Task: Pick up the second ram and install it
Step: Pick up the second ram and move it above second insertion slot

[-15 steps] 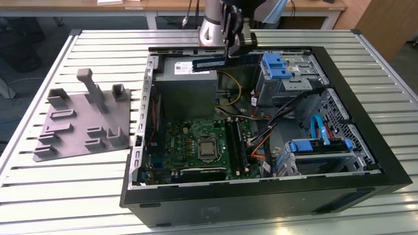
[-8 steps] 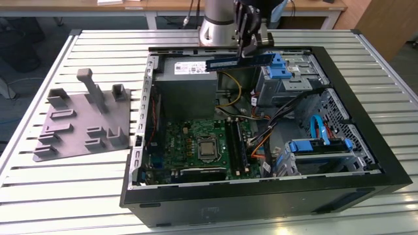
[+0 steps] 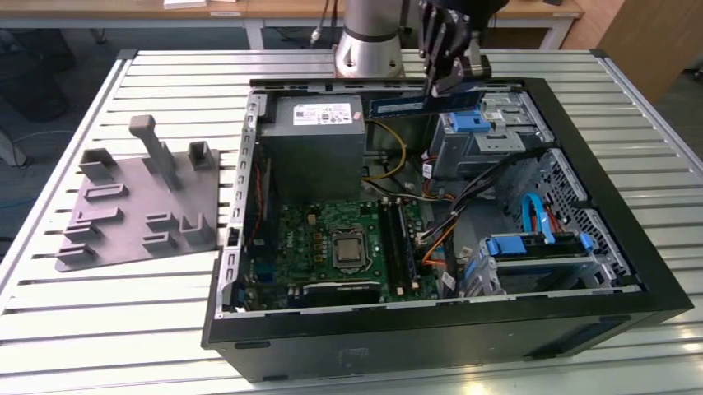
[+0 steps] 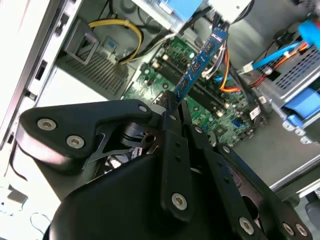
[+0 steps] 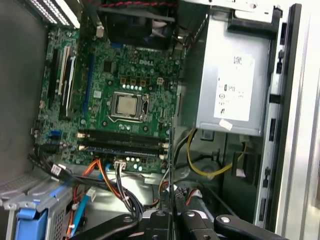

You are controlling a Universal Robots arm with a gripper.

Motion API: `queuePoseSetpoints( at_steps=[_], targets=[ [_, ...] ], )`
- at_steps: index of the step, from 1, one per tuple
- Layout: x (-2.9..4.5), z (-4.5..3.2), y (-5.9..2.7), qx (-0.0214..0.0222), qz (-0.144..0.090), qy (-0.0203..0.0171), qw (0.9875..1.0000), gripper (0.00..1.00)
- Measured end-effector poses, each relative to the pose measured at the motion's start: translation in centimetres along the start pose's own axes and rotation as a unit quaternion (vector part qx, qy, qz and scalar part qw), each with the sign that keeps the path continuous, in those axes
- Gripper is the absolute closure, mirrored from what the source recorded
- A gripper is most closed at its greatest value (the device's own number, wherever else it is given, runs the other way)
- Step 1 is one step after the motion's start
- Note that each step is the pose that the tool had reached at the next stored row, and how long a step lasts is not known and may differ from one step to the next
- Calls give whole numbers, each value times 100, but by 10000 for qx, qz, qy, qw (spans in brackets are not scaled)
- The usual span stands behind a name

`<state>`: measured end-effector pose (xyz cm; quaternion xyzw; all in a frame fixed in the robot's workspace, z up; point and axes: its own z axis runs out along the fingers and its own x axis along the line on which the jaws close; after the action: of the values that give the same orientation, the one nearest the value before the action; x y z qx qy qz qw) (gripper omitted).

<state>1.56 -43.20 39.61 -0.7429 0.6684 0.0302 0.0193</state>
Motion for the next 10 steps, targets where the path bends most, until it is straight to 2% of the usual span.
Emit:
queuePoseSetpoints(
  at_steps=[10],
  targets=[
    [37,0,-348,-3,0,0,10000,86]
  ],
)
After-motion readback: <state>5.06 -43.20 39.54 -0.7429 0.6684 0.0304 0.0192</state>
